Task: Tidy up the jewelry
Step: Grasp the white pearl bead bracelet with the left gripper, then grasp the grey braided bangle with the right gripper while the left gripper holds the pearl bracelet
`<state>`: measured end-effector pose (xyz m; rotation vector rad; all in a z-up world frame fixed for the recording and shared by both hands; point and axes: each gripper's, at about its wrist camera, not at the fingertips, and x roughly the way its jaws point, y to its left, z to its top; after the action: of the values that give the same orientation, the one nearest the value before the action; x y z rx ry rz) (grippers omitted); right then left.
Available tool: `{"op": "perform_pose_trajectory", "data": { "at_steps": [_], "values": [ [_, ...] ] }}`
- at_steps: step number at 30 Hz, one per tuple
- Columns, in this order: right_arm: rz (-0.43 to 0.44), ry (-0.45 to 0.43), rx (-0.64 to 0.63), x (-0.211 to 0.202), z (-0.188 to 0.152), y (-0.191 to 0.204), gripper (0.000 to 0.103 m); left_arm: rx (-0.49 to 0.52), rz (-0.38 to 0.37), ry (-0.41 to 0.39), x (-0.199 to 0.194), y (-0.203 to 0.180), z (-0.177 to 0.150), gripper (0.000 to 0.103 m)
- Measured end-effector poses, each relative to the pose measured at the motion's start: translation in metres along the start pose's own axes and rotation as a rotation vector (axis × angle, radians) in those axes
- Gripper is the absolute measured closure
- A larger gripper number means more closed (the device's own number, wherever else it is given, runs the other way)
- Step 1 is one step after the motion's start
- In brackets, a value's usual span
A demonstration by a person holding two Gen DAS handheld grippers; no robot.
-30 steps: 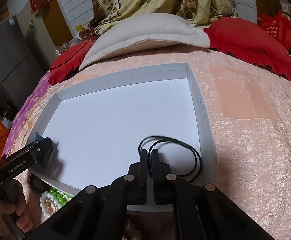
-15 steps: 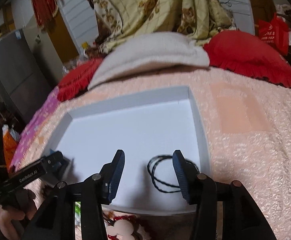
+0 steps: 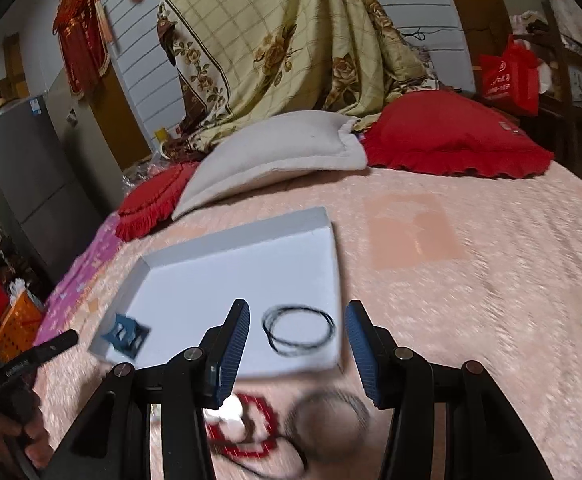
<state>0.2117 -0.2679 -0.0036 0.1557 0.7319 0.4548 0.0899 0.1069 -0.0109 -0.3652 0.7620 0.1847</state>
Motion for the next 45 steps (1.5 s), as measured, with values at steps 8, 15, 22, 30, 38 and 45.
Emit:
{"op": "perform_pose_trajectory", "data": {
  "at_steps": [8,15,22,30,38,45],
  "values": [
    [-0.043,0.113,0.065,-0.021,-0.04,-0.018,0.038,0.139,-0.019,0.088,0.003,-0.041,-0.042,0.024],
    [-0.049,0.119,0.048,-0.02,-0.043,-0.019,0.038,0.137,-0.033,0.172,0.04,-0.058,-0.037,0.061],
    [-0.041,0.132,0.035,-0.017,-0.042,-0.017,0.038,0.147,-0.043,0.197,0.05,-0.066,-0.04,0.066],
    [-0.047,0.138,0.03,-0.015,-0.044,-0.017,0.038,0.187,-0.066,0.225,0.048,-0.069,-0.05,0.095],
    [-0.057,0.139,0.04,-0.018,-0.044,-0.025,0.038,0.145,-0.097,0.181,0.008,-0.046,-0.063,0.095],
    [0.0,0.158,0.002,-0.023,-0.052,-0.026,0.038,0.028,-0.098,0.083,-0.018,-0.014,-0.058,0.095]
  ]
}}
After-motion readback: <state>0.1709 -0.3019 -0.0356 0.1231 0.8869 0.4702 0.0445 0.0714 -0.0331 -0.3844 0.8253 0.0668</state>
